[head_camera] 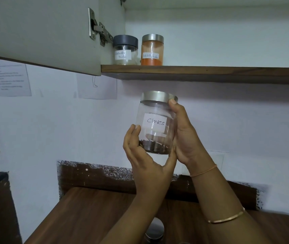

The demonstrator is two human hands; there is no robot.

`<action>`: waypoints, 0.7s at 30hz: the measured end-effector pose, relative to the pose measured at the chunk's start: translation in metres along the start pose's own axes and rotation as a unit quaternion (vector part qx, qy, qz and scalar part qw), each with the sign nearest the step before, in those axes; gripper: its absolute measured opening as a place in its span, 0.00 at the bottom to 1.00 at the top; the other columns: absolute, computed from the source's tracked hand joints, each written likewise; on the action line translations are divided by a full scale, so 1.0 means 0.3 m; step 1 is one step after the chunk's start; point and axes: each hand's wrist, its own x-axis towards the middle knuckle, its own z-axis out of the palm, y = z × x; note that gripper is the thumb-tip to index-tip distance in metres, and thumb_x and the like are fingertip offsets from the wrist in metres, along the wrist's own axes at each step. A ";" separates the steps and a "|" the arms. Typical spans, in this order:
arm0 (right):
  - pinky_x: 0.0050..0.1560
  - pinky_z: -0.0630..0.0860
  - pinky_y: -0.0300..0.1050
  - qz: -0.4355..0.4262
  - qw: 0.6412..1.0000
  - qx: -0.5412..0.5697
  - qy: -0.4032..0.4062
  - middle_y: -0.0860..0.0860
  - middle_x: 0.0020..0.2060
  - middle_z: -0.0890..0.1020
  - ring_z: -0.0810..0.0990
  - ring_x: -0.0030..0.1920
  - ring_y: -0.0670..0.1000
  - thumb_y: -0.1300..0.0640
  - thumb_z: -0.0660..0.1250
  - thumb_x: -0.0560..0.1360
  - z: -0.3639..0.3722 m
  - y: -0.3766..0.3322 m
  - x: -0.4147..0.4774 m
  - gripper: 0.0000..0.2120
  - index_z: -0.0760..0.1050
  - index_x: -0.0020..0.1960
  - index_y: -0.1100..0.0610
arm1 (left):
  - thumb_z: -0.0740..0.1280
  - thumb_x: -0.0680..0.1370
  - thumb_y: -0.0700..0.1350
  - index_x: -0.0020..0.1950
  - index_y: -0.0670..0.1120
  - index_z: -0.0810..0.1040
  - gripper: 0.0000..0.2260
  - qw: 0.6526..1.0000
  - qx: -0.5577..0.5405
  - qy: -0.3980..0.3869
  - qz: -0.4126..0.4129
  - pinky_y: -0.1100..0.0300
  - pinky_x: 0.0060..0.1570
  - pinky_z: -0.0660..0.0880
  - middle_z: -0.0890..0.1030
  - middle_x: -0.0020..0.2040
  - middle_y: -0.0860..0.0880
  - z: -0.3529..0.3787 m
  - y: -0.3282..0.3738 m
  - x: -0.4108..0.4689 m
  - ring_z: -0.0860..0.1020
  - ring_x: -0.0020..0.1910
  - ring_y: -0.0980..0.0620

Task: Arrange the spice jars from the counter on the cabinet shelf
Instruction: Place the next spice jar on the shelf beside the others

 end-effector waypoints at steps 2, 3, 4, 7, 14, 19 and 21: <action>0.55 0.78 0.60 -0.003 1.000 -0.018 0.022 0.56 0.56 0.81 0.81 0.57 0.56 0.37 0.63 0.68 0.003 -0.001 -0.003 0.27 0.73 0.62 0.51 | 0.76 0.67 0.45 0.71 0.51 0.54 0.41 0.999 -0.019 -0.027 -0.028 0.71 0.65 0.63 0.59 0.69 0.51 -0.003 -0.001 0.009 0.62 0.71 0.52; 0.55 0.79 0.59 -0.007 0.999 -0.028 0.033 0.56 0.57 0.81 0.81 0.57 0.56 0.37 0.63 0.69 0.005 -0.002 -0.004 0.28 0.73 0.63 0.51 | 0.75 0.67 0.47 0.72 0.50 0.54 0.40 0.998 -0.029 -0.047 -0.040 0.67 0.66 0.65 0.58 0.69 0.54 -0.007 0.000 0.014 0.61 0.72 0.55; 0.55 0.79 0.59 -0.013 0.998 -0.039 0.041 0.56 0.57 0.81 0.81 0.57 0.56 0.36 0.64 0.69 0.005 -0.007 -0.004 0.27 0.73 0.62 0.51 | 0.74 0.67 0.49 0.72 0.51 0.54 0.40 0.995 -0.042 -0.070 -0.050 0.63 0.67 0.66 0.57 0.69 0.55 -0.013 0.000 0.019 0.61 0.72 0.57; 0.57 0.78 0.59 -0.038 0.994 -0.078 0.061 0.54 0.56 0.81 0.80 0.57 0.55 0.36 0.63 0.70 0.000 -0.026 0.003 0.24 0.73 0.60 0.48 | 0.71 0.67 0.59 0.70 0.61 0.52 0.38 0.977 -0.109 -0.137 -0.122 0.61 0.66 0.68 0.57 0.70 0.56 -0.032 0.015 0.041 0.63 0.70 0.59; 0.53 0.79 0.51 -0.097 0.981 -0.159 0.056 0.51 0.57 0.80 0.80 0.56 0.52 0.39 0.61 0.69 0.010 -0.063 0.025 0.24 0.71 0.62 0.49 | 0.66 0.70 0.60 0.69 0.52 0.67 0.29 0.945 -0.162 -0.189 -0.210 0.69 0.53 0.74 0.79 0.55 0.59 -0.054 -0.010 0.132 0.77 0.55 0.64; 0.57 0.78 0.48 -0.117 0.961 -0.243 0.054 0.46 0.60 0.76 0.77 0.58 0.45 0.34 0.63 0.68 0.004 -0.106 0.037 0.36 0.60 0.72 0.46 | 0.68 0.69 0.60 0.69 0.53 0.65 0.31 0.962 -0.124 -0.158 -0.183 0.63 0.56 0.75 0.76 0.59 0.55 -0.040 0.001 0.185 0.76 0.56 0.61; 0.46 0.80 0.37 -0.129 0.951 -0.276 0.044 0.46 0.59 0.75 0.78 0.55 0.43 0.35 0.69 0.66 0.006 -0.122 0.037 0.41 0.57 0.73 0.46 | 0.68 0.70 0.63 0.70 0.52 0.64 0.33 0.970 -0.113 -0.140 -0.166 0.59 0.58 0.75 0.75 0.61 0.53 -0.025 0.010 0.218 0.76 0.57 0.58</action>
